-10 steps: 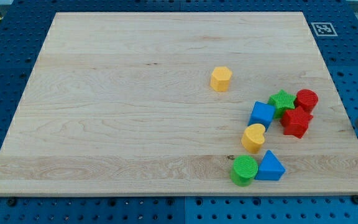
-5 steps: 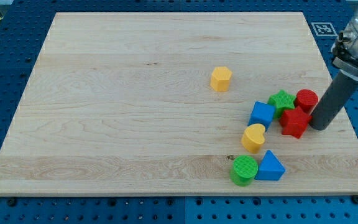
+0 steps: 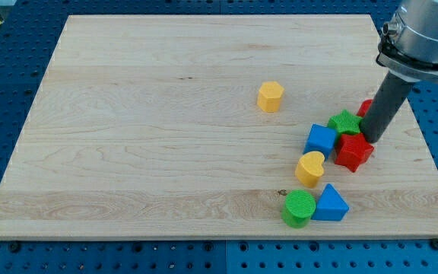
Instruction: Separate green star from red star
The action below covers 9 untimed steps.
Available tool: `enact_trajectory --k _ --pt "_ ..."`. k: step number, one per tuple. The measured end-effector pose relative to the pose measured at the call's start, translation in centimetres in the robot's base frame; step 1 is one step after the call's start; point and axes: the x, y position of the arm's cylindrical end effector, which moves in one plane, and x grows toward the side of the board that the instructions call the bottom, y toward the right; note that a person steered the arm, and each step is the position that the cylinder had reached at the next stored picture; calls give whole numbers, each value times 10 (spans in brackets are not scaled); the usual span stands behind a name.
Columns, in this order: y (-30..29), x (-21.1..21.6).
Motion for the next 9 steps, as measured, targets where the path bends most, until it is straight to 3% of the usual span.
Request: enact_trajectory --k 9 --pt "-75 8"
